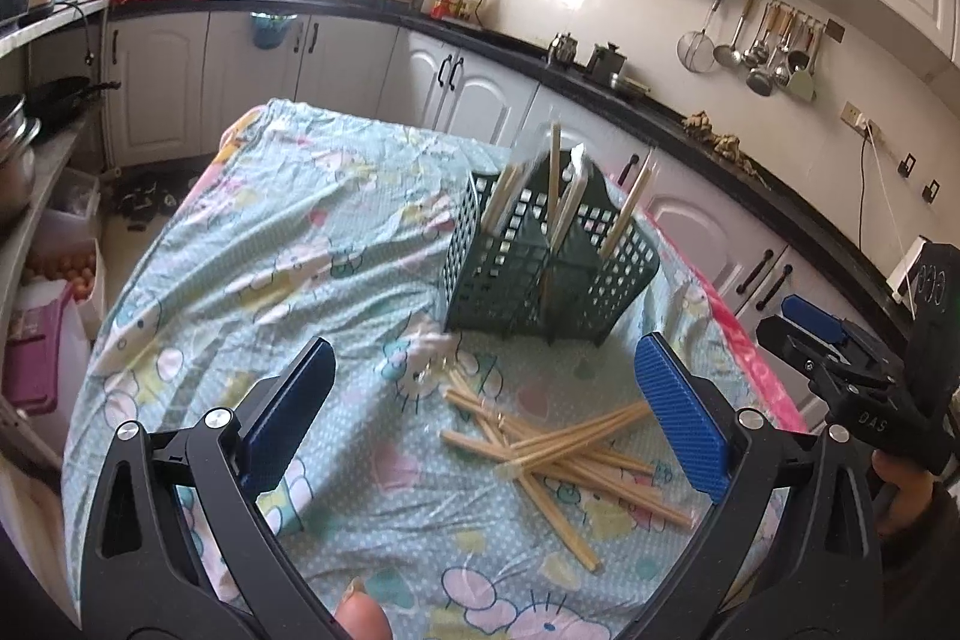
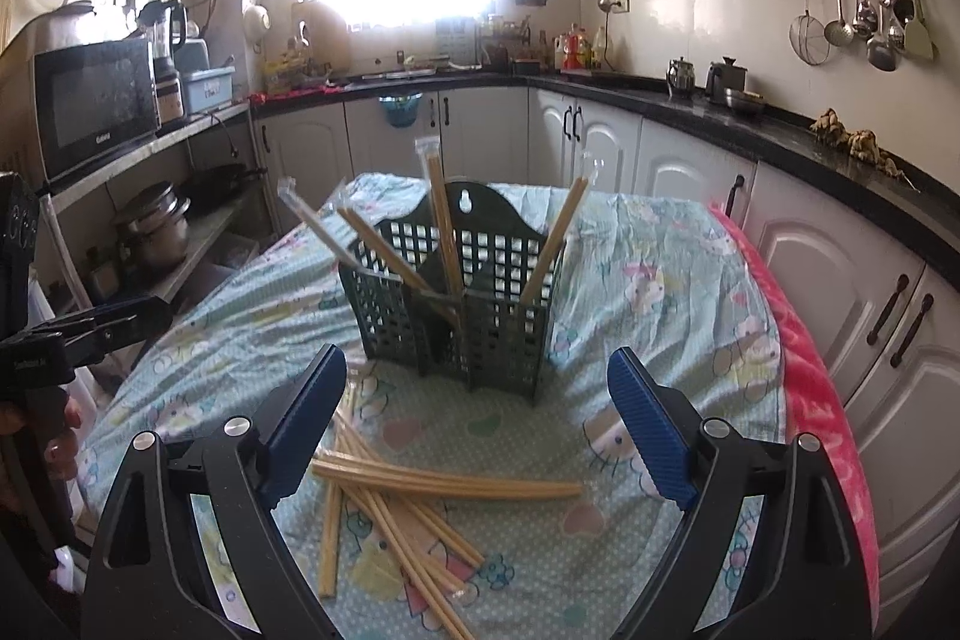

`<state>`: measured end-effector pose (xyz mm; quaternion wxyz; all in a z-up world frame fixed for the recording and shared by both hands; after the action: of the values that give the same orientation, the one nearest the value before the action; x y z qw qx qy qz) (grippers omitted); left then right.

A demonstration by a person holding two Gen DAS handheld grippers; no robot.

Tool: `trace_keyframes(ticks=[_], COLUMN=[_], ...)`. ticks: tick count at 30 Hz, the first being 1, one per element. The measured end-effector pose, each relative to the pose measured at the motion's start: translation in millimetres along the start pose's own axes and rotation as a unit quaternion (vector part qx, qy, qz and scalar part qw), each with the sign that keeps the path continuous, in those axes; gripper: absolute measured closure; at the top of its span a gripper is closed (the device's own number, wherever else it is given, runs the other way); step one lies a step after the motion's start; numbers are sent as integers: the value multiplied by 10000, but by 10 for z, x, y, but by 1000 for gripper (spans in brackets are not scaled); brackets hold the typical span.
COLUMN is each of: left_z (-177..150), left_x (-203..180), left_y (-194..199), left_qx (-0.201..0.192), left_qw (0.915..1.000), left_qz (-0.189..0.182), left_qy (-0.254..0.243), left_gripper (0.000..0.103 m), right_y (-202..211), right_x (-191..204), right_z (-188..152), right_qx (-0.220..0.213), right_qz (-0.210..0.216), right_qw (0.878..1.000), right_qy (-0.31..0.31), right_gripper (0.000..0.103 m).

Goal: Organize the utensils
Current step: 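Withdraw both open tools from the caddy toward the chopstick pile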

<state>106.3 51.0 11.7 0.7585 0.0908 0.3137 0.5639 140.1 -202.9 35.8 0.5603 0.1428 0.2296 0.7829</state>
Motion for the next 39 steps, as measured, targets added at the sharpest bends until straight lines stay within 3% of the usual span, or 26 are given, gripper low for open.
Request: trace_keyframes(ticks=[8, 13, 21, 35, 39], left_z=[-246, -388, -602, -793, -808], left_x=[36, 72, 107, 168, 183], left_y=[-168, -296, -496, -778, -832], left_qx=[362, 584, 973, 1310, 1338], left_qw=[9992, 9980, 9939, 9864, 9853], left_qz=[-102, -193, -438, -797, -857], left_qy=[100, 158, 291, 591, 619], left_gripper=[11, 23, 45, 65, 67], right_y=[-52, -73, -122, -235, -248], right_x=[-23, -27, 6, 15, 5], right_z=[-318, -555, -1034, -1377, -1409], right_qx=[427, 715, 1337, 2043, 2131], right_qz=[61, 145, 498, 827, 893], right_qw=[9990, 9970, 9889, 9753, 9729], right_qy=[84, 256, 409, 161, 99], right_gripper=[17, 18, 35, 54, 62])
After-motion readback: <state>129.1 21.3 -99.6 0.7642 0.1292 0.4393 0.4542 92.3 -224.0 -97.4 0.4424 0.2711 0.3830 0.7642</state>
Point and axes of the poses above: each gripper's, at about its wrist camera, not at the fingertips, and y roughly against the way its jaws point, x to its left, z to its top, the point moved 1 cm from there along -y, roughly the way its jaws point, and after that the axes turned 7 degrees about -z, right-handed, at the moved point
